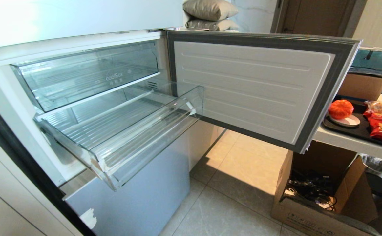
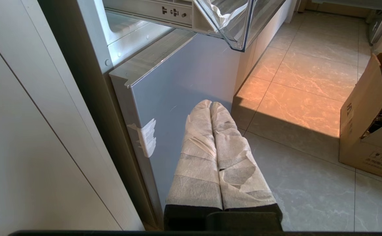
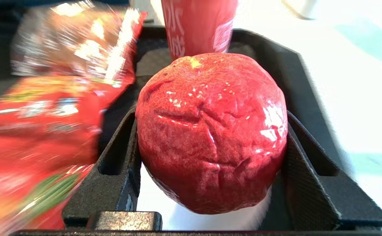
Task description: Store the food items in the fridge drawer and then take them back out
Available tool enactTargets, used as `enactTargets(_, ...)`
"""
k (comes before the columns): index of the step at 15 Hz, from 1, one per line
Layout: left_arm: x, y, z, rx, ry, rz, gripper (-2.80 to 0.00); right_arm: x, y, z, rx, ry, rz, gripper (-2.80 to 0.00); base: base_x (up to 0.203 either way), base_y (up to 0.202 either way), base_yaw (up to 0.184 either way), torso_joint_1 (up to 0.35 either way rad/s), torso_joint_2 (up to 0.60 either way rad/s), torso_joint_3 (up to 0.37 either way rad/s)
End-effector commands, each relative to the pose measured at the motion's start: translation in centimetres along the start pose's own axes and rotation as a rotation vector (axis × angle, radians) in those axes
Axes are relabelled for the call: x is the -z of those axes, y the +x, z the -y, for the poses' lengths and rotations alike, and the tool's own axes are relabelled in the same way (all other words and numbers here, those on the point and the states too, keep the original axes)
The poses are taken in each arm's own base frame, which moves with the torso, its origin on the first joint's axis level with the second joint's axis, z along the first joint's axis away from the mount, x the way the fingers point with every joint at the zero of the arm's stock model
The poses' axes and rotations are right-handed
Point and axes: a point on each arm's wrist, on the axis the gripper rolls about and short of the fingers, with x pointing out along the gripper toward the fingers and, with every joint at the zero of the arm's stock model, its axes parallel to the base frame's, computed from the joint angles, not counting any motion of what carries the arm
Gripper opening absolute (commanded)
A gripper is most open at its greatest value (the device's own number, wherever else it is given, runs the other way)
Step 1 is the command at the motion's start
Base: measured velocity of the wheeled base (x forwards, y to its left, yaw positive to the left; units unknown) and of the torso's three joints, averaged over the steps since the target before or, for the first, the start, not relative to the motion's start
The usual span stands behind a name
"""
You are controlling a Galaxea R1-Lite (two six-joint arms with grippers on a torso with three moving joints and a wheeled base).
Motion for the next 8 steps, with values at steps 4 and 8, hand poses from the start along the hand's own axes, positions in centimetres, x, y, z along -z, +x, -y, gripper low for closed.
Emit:
enactTargets(4, 0.0, 0.0, 0.0, -0.001, 0.0, 0.001, -2.8, -6.4, -16.9, -2.6, 0.009, -0.008, 0.064, -2.8, 0.0, 0.0, 0.0, 0.0, 0.0, 0.0)
enactTargets(8, 0.0, 0.0, 0.0, 0.001, 0.0, -0.001, -2.8, -3.6, -30.7, -6.0, -0.064, -0.024, 0.107, -2.8, 0.0, 0.0, 0.0, 0.0, 0.0, 0.0)
